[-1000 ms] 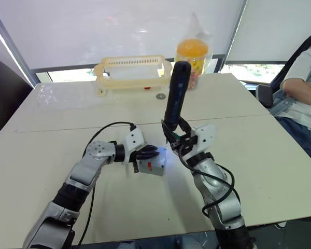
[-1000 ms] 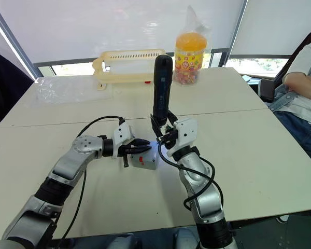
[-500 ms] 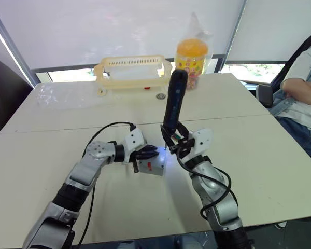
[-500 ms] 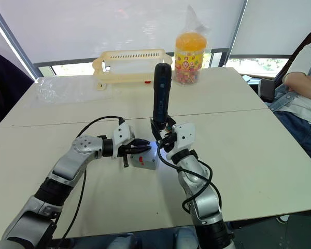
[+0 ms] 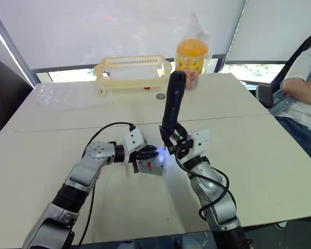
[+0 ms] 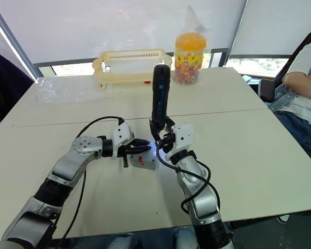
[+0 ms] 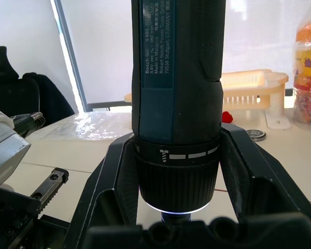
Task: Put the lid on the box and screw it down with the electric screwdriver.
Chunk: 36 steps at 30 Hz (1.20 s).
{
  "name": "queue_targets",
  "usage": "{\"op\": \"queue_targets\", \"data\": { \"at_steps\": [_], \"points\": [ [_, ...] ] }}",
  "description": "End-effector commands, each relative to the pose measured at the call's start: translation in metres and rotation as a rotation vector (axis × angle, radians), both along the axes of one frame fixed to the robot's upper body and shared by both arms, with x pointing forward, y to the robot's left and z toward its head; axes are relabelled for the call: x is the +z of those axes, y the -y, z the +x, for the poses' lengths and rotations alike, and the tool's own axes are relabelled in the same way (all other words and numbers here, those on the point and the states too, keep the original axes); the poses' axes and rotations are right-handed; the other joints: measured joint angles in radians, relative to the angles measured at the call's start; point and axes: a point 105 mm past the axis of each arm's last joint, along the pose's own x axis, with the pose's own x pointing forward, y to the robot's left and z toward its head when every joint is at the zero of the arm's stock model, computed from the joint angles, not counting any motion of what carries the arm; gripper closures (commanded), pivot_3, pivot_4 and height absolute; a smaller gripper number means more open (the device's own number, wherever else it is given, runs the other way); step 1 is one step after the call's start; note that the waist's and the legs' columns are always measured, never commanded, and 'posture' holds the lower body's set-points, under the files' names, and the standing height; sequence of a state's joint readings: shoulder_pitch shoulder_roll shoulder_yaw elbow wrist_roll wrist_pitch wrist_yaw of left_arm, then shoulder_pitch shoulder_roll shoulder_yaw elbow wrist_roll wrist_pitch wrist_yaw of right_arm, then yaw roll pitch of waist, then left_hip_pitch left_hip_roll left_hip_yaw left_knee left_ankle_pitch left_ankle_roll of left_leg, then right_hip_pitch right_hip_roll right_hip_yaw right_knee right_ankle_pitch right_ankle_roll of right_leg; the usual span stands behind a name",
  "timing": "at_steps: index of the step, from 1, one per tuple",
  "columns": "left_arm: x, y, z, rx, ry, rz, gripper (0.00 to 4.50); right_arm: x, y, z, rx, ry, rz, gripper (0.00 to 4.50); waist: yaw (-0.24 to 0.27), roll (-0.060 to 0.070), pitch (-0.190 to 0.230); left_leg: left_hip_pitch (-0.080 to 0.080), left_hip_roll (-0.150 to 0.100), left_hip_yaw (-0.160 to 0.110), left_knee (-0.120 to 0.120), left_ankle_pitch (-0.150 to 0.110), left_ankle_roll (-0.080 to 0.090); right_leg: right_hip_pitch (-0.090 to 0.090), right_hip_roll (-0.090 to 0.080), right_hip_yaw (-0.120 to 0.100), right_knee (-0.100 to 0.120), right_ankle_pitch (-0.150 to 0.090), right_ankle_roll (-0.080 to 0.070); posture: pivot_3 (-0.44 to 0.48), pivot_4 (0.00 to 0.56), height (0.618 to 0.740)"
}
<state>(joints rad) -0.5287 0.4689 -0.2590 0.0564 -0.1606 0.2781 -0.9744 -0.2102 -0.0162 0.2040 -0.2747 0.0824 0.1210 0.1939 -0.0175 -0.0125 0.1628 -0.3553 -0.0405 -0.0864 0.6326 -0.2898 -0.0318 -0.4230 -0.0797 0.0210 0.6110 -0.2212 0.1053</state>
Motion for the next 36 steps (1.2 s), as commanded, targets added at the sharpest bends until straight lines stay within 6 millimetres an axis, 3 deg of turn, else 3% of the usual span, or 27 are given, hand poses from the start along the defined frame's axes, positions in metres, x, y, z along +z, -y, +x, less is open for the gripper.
{"op": "queue_targets", "data": {
  "at_steps": [1,17,36],
  "points": [
    [-0.037,-0.009,-0.005,0.032,-0.12,0.095,3.72,0.018,-0.004,-0.006,0.018,0.076,0.039,2.69,0.0,0.0,0.0,0.0,0.0,0.0,0.0,0.0,0.0,0.0,0.0,0.0,0.0,0.0,0.0,0.0,0.15,0.74],
    [-0.037,-0.01,-0.005,0.039,-0.119,0.092,3.72,0.003,-0.015,0.001,0.041,0.076,-0.038,2.69,-0.001,0.0,-0.001,0.001,0.0,0.0,0.0,0.0,0.0,0.0,0.0,0.0,0.001,0.0,0.0,0.0,0.15,0.74],
    [-0.038,-0.01,-0.007,0.037,-0.122,0.093,3.72,-0.021,-0.006,0.001,0.064,-0.048,-0.103,2.69,-0.001,0.0,-0.004,0.002,0.0,0.0,0.0,0.0,0.0,0.001,0.0,0.0,0.002,0.0,0.0,0.0,0.15,0.74]
  ]
}}
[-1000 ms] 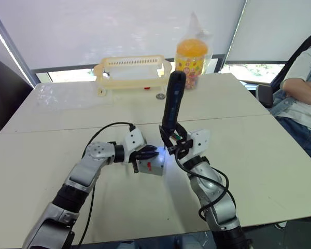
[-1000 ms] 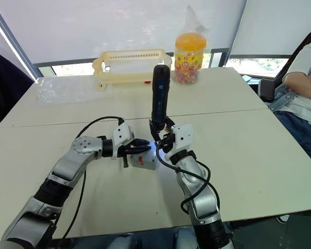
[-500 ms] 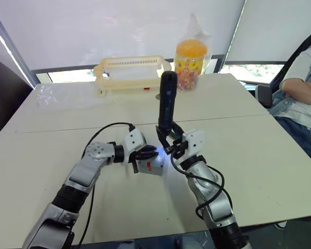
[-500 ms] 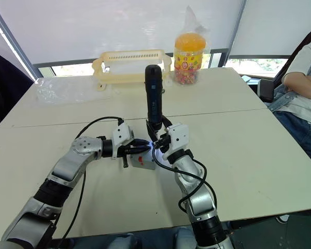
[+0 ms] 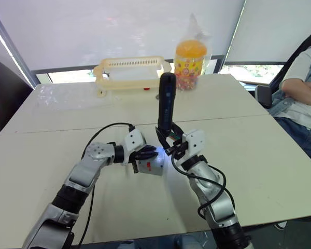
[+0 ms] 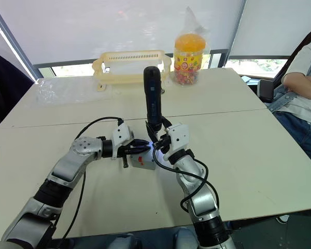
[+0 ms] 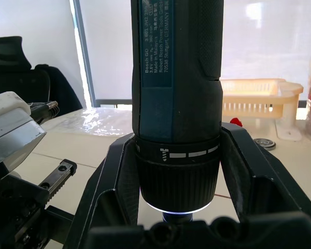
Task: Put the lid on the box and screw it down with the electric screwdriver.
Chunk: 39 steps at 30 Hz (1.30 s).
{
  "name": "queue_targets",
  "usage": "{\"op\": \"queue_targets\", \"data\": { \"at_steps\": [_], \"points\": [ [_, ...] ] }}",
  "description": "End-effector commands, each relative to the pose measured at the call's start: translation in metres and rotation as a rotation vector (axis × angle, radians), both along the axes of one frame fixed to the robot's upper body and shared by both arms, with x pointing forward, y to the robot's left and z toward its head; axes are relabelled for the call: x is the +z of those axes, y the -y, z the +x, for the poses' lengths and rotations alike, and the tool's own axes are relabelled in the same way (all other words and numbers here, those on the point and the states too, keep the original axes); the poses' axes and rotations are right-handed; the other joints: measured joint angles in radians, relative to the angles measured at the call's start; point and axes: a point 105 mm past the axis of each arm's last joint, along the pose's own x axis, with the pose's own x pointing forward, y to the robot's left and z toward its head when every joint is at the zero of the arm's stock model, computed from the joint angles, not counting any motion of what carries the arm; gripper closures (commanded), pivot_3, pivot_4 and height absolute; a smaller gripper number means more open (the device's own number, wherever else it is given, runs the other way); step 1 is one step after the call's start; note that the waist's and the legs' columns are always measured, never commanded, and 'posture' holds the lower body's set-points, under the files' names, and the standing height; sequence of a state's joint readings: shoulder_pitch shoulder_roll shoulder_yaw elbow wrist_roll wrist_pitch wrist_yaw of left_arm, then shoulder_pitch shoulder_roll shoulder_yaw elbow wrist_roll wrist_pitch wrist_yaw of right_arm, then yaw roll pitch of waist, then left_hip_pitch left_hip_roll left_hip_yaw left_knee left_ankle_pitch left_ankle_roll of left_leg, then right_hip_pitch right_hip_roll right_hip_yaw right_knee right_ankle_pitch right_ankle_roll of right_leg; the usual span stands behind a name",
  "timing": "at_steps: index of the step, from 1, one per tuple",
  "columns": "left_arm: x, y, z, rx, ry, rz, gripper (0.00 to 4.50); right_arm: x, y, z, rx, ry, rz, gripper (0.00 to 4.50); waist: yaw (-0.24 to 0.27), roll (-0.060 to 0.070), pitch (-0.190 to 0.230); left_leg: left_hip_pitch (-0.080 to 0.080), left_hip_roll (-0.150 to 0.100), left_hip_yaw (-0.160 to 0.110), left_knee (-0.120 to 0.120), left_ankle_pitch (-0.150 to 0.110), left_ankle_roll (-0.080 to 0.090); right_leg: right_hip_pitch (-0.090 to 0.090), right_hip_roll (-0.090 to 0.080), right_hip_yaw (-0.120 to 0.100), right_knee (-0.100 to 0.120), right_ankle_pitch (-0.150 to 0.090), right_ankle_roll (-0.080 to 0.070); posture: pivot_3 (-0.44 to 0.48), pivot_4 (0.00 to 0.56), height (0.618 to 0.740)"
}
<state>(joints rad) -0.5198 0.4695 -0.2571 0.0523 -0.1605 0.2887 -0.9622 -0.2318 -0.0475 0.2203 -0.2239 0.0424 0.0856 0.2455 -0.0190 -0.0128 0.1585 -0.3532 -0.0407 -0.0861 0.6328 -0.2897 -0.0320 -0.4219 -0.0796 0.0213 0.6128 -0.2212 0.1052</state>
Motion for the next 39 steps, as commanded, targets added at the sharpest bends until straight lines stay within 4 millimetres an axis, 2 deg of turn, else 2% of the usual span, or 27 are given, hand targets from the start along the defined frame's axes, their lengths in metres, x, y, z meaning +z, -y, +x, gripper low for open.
{"op": "queue_targets", "data": {
  "at_steps": [1,12,16,20,27,39],
  "points": [
    [-0.035,-0.008,-0.007,0.019,-0.114,0.093,3.72,-0.015,0.0,-0.002,0.02,-0.07,-0.017,2.69,0.0,0.0,0.0,0.0,0.0,0.0,0.0,0.0,0.0,0.0,0.0,0.0,0.0,0.0,0.0,0.0,0.15,0.74],
    [-0.035,-0.008,-0.007,0.023,-0.115,0.091,3.72,-0.029,-0.002,0.001,0.025,-0.082,-0.069,2.69,0.0,0.0,-0.001,0.004,0.0,0.0,0.0,0.0,0.0,0.004,0.0,0.0,0.0,0.0,0.0,0.0,0.15,0.74],
    [-0.035,-0.009,-0.008,0.026,-0.116,0.093,3.72,-0.038,-0.002,0.001,0.025,-0.101,-0.083,2.69,0.0,0.0,-0.001,0.014,0.0,0.0,-0.002,-0.001,0.001,0.014,0.0,0.0,-0.001,-0.005,-0.003,0.0,0.15,0.74],
    [-0.035,-0.01,-0.008,0.027,-0.116,0.095,3.72,-0.044,-0.001,0.004,0.022,-0.129,-0.064,2.69,0.0,-0.001,-0.002,0.015,0.001,-0.001,-0.001,-0.001,0.001,0.016,0.0,0.0,-0.001,-0.007,0.0,0.0,0.15,0.74],
    [-0.036,-0.009,-0.007,0.029,-0.115,0.094,3.72,-0.044,-0.004,0.005,0.064,-0.168,0.026,2.69,-0.001,-0.001,-0.002,0.015,0.001,-0.001,-0.001,-0.001,0.001,0.016,0.0,0.0,-0.001,-0.006,-0.002,0.0,0.15,0.74],
    [-0.036,-0.009,-0.007,0.034,-0.116,0.093,3.72,-0.05,-0.01,0.007,0.083,-0.176,0.021,2.69,-0.003,-0.001,-0.003,0.016,0.001,-0.001,-0.002,-0.001,0.001,0.016,0.0,0.0,0.0,-0.007,-0.001,0.0,0.15,0.74]
  ]
}}
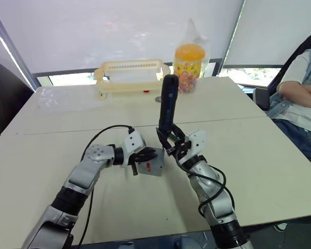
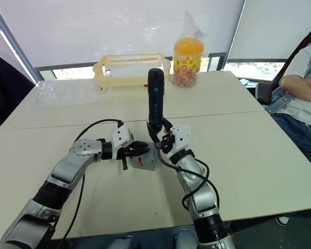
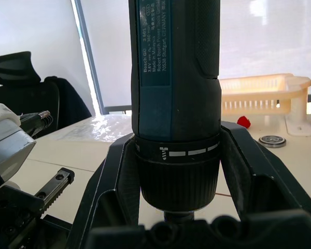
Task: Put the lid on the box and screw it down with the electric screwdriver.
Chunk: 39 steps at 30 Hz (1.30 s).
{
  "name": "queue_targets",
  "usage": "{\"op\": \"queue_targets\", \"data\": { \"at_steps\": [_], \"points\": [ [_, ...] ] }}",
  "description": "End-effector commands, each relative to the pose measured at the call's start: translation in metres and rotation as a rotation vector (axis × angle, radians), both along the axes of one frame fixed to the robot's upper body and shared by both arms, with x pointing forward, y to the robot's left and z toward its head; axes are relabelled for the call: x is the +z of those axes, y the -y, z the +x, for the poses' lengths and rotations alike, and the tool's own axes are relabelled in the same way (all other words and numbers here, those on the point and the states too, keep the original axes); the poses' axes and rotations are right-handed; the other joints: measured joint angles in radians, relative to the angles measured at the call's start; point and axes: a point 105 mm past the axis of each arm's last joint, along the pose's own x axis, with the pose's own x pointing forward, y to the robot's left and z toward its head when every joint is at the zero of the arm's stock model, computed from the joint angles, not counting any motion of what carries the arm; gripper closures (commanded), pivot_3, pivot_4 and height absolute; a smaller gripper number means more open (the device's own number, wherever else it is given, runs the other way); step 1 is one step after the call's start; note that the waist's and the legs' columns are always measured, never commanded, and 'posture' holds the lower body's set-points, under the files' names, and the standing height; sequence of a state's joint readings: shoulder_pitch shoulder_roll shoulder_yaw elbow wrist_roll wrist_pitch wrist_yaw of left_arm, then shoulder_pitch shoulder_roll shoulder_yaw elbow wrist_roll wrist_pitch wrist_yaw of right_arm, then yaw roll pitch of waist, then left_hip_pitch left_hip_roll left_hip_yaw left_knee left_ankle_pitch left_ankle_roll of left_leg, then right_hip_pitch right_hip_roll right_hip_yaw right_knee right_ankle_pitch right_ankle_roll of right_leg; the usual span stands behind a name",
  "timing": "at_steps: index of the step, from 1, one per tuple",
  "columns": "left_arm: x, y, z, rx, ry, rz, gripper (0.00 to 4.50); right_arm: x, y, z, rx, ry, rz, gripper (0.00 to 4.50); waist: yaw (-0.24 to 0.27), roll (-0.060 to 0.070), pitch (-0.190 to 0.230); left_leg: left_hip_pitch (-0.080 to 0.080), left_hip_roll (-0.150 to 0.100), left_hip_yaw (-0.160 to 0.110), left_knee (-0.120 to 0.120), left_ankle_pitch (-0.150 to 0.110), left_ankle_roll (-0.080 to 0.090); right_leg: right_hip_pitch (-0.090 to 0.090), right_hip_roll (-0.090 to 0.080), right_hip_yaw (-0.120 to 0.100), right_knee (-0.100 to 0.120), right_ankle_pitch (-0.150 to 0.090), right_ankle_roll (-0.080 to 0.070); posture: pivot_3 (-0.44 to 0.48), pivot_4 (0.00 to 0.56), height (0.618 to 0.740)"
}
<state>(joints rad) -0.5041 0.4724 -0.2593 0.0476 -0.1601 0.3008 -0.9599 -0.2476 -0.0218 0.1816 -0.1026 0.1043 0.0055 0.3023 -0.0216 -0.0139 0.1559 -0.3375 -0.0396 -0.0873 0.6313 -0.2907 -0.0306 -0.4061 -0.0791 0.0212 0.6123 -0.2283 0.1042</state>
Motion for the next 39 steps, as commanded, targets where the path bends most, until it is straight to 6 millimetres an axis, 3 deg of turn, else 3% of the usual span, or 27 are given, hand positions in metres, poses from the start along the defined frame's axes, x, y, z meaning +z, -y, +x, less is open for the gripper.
{"op": "queue_targets", "data": {
  "at_steps": [1,6,14,39],
  "points": [
    [-0.031,-0.007,-0.005,0.026,-0.095,0.087,3.72,-0.038,-0.012,-0.001,0.05,-0.136,-0.046,2.69,0.0,0.0,0.0,0.0,0.0,0.0,0.0,0.0,0.0,0.0,0.0,0.0,0.0,0.0,0.0,0.0,0.15,0.74],
    [-0.031,-0.009,-0.005,0.029,-0.095,0.091,3.72,-0.044,-0.012,-0.002,0.061,-0.135,-0.079,2.69,-0.001,0.0,0.0,0.0,0.0,0.0,0.0,0.0,0.0,0.0,0.0,0.0,0.0,0.0,0.0,0.0,0.15,0.74],
    [-0.031,-0.009,-0.007,0.03,-0.096,0.091,3.72,-0.06,0.005,0.002,0.01,-0.143,-0.151,2.69,0.001,-0.001,-0.004,0.0,0.0,0.0,0.0,0.0,0.0,0.0,0.0,0.0,0.0,-0.001,0.001,0.0,0.15,0.74],
    [-0.033,-0.009,-0.01,0.027,-0.101,0.093,3.72,-0.064,0.012,-0.001,-0.001,-0.152,-0.166,2.69,0.004,-0.003,-0.014,0.0,0.0,-0.001,0.0,0.0,0.0,0.001,0.0,0.0,-0.001,-0.003,0.001,0.0,0.15,0.74]
  ]
}}
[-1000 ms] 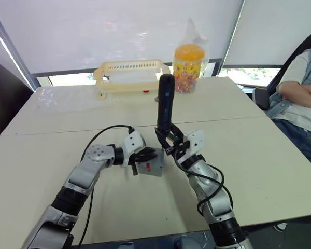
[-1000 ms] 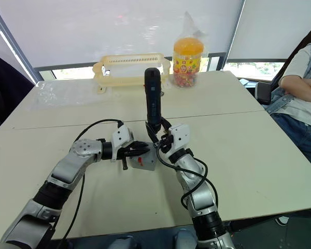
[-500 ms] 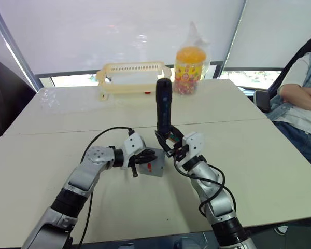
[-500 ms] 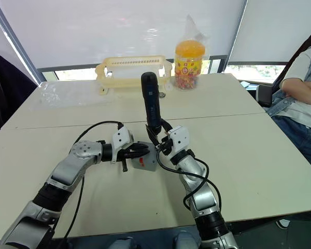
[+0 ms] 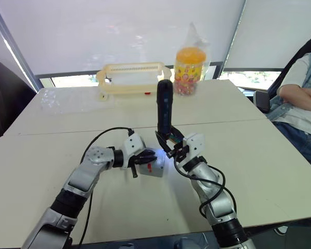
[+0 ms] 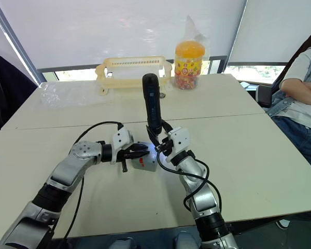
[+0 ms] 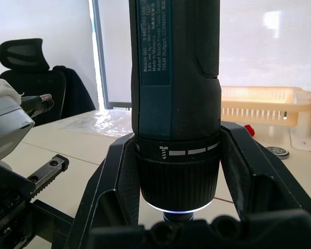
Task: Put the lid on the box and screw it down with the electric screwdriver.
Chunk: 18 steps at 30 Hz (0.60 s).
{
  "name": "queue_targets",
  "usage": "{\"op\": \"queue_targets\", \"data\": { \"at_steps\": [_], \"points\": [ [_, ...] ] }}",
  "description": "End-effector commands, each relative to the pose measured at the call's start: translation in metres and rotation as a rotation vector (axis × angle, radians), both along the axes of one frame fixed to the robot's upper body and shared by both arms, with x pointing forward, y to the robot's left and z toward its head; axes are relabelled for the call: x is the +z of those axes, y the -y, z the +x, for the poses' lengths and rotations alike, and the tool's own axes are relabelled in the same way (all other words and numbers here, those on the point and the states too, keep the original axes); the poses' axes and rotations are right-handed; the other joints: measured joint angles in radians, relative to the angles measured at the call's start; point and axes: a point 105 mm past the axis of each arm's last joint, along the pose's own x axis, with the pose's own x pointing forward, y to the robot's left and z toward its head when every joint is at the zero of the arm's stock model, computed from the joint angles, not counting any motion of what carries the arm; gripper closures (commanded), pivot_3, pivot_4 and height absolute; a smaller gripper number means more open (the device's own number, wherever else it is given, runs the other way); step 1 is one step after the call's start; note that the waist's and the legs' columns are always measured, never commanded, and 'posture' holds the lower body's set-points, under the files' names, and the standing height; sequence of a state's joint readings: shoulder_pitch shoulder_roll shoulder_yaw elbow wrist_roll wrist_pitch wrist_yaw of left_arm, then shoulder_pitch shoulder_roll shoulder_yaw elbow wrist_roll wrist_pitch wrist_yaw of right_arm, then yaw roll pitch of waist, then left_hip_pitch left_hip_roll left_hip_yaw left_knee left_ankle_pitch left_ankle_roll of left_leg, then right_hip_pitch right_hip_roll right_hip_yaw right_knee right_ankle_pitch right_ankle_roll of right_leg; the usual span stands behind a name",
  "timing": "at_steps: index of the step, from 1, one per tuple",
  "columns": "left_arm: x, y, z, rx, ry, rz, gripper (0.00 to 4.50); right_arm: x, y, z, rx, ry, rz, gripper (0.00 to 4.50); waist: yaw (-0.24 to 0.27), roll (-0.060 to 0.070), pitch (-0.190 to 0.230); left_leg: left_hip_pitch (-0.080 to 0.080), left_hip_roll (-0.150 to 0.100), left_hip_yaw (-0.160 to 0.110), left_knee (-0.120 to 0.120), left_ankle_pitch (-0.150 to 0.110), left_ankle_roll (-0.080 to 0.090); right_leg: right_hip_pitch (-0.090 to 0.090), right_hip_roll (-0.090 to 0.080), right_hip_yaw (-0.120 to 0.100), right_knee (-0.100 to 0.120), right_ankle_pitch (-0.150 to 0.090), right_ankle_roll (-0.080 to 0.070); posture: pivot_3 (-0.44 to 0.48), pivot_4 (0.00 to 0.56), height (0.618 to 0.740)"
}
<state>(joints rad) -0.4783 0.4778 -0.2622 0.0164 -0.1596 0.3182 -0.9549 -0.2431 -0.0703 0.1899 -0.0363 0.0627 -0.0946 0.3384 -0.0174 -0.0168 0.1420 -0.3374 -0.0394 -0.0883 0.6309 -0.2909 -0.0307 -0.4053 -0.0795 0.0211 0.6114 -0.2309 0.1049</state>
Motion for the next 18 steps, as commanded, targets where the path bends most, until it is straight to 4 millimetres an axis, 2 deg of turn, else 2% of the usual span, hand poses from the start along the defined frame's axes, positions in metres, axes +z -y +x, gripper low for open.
{"op": "queue_targets", "data": {
  "at_steps": [1,6,10,13,15,18],
  "points": [
    [-0.029,-0.009,-0.005,0.025,-0.089,0.088,3.72,-0.054,0.008,-0.001,-0.024,-0.195,-0.08,2.69,0.0,0.0,0.0,0.0,0.0,0.0,0.0,0.0,0.0,0.0,0.0,0.0,0.0,0.0,0.0,0.0,0.15,0.74],
    [-0.029,-0.008,-0.005,0.023,-0.088,0.089,3.72,-0.054,0.009,-0.001,-0.03,-0.194,-0.08,2.69,0.0,0.0,0.0,0.0,0.0,0.0,0.0,0.0,0.0,0.0,0.0,0.0,0.0,-0.001,-0.001,0.0,0.15,0.74],
    [-0.029,-0.008,-0.004,0.023,-0.088,0.089,3.72,-0.046,0.011,0.002,-0.041,-0.172,-0.071,2.69,0.001,0.0,0.0,0.0,0.0,0.0,0.0,0.0,0.0,0.0,0.0,0.0,0.0,-0.001,-0.001,0.0,0.15,0.74],
    [-0.03,-0.007,-0.003,0.023,-0.089,0.089,3.72,-0.032,0.013,0.002,-0.05,-0.133,-0.051,2.69,0.001,0.001,0.001,-0.001,0.0,0.0,0.0,0.0,0.0,0.0,0.0,0.0,-0.001,-0.001,-0.001,0.0,0.15,0.74],
    [-0.032,-0.006,-0.003,0.019,-0.087,0.098,3.72,0.003,0.011,0.0,-0.04,-0.055,0.023,2.69,0.003,0.001,0.002,-0.001,0.0,0.0,0.0,0.0,0.0,0.0,-0.001,0.0,-0.001,-0.001,-0.001,0.0,0.15,0.74],
    [-0.034,-0.004,-0.001,0.017,-0.09,0.101,3.72,0.074,0.008,-0.013,0.009,0.088,0.157,2.69,0.005,0.005,0.01,-0.003,0.0,-0.001,0.0,0.0,0.0,-0.002,-0.001,0.0,-0.001,-0.001,-0.001,0.0,0.15,0.74]
  ]
}}
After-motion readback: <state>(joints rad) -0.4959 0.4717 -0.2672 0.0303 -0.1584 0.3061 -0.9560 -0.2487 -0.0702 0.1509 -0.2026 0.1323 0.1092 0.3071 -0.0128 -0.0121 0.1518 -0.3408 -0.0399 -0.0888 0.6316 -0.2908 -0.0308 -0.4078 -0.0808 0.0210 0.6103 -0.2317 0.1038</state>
